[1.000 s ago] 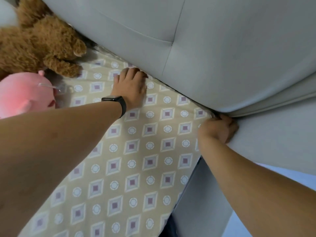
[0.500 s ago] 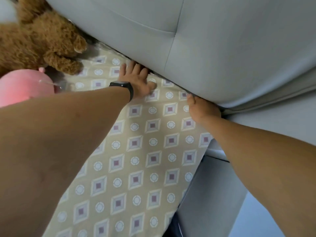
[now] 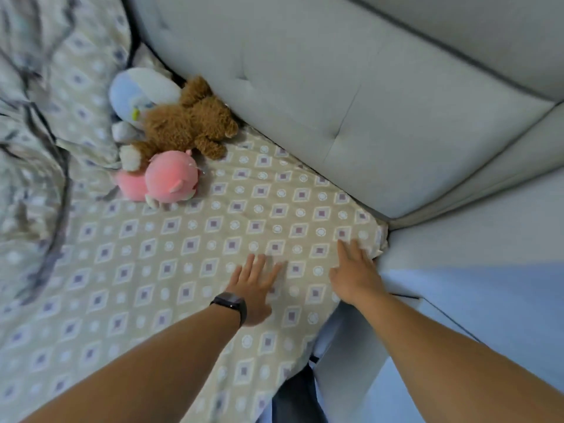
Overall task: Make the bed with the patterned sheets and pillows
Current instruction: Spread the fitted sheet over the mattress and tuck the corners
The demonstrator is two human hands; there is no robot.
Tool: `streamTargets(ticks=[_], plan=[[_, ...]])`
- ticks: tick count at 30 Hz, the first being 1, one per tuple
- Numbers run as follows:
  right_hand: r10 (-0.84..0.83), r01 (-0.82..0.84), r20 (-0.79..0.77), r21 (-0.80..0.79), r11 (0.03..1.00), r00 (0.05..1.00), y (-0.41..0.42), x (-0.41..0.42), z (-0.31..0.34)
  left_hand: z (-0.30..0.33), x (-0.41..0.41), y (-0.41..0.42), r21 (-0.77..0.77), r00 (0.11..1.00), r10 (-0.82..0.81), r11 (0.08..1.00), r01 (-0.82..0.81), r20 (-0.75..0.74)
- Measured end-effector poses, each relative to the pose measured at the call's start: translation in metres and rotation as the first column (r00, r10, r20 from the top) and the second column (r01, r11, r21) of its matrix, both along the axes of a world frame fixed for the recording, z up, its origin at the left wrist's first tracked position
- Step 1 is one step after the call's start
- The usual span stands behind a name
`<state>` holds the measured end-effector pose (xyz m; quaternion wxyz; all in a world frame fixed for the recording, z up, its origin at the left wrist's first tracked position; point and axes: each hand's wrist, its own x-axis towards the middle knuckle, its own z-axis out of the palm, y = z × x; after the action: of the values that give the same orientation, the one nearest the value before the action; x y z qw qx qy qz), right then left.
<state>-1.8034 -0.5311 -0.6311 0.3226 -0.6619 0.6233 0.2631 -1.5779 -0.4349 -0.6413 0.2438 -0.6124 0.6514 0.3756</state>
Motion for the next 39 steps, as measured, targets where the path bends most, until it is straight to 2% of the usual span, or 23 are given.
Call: streamTargets(ticks=[3, 6, 9, 12, 15, 18, 22, 24, 26, 29, 31, 34, 39], plan=[[-0.098, 0.097, 0.14, 0.014, 0.995, 0.985, 0.039, 0.027, 0.107, 0.097, 0.012, 0.048, 0.094, 0.986, 0.152, 0.985, -0.146, -0.07], [-0.155, 0.17, 0.315, -0.021, 0.985, 0.936, 0.075, 0.059, 0.193, 0.172, 0.025, 0.078, 0.177, 0.914, 0.383, 0.917, -0.358, -0.134], [-0.162, 0.225, 0.451, -0.089, 0.97, 0.878, 0.128, 0.081, 0.276, 0.249, 0.033, 0.121, 0.162, 0.82, 0.526, 0.85, -0.501, -0.227], [-0.133, 0.245, 0.566, -0.126, 0.961, 0.814, 0.194, 0.095, 0.34, 0.319, 0.046, 0.182, 0.091, 0.742, 0.583, 0.802, -0.59, -0.331], [-0.09, 0.232, 0.658, -0.132, 0.964, 0.748, 0.249, 0.104, 0.376, 0.366, 0.057, 0.243, 0.045, 0.668, 0.624, 0.743, -0.667, -0.405], [-0.002, 0.152, 0.702, -0.151, 0.977, 0.712, 0.305, 0.099, 0.398, 0.402, 0.07, 0.319, -0.016, 0.59, 0.678, 0.651, -0.759, -0.438], [0.133, -0.083, 0.567, -0.113, 0.99, 0.813, 0.362, 0.083, 0.386, 0.419, 0.074, 0.422, -0.058, 0.48, 0.761, 0.509, -0.859, -0.435], [0.226, -0.205, 0.524, -0.099, 0.974, 0.821, 0.377, 0.081, 0.381, 0.412, 0.067, 0.466, -0.071, 0.429, 0.803, 0.441, -0.895, -0.414], [0.345, -0.327, 0.518, -0.13, 0.936, 0.782, 0.395, 0.086, 0.385, 0.405, 0.049, 0.509, -0.066, 0.342, 0.845, 0.347, -0.936, -0.41], [0.447, -0.422, 0.543, -0.179, 0.889, 0.711, 0.409, 0.089, 0.392, 0.399, 0.021, 0.539, -0.074, 0.247, 0.861, 0.24, -0.968, -0.444], [0.521, -0.494, 0.536, -0.209, 0.844, 0.664, 0.419, 0.09, 0.395, 0.4, -0.001, 0.553, -0.086, 0.219, 0.86, 0.202, -0.976, -0.461], [0.567, -0.539, 0.565, -0.239, 0.807, 0.599, 0.438, 0.087, 0.394, 0.406, -0.022, 0.572, -0.114, 0.247, 0.84, 0.219, -0.969, -0.484], [0.593, -0.614, 0.555, -0.178, 0.769, 0.582, 0.476, 0.07, 0.383, 0.406, -0.042, 0.602, -0.17, 0.222, 0.832, 0.156, -0.973, -0.509]])
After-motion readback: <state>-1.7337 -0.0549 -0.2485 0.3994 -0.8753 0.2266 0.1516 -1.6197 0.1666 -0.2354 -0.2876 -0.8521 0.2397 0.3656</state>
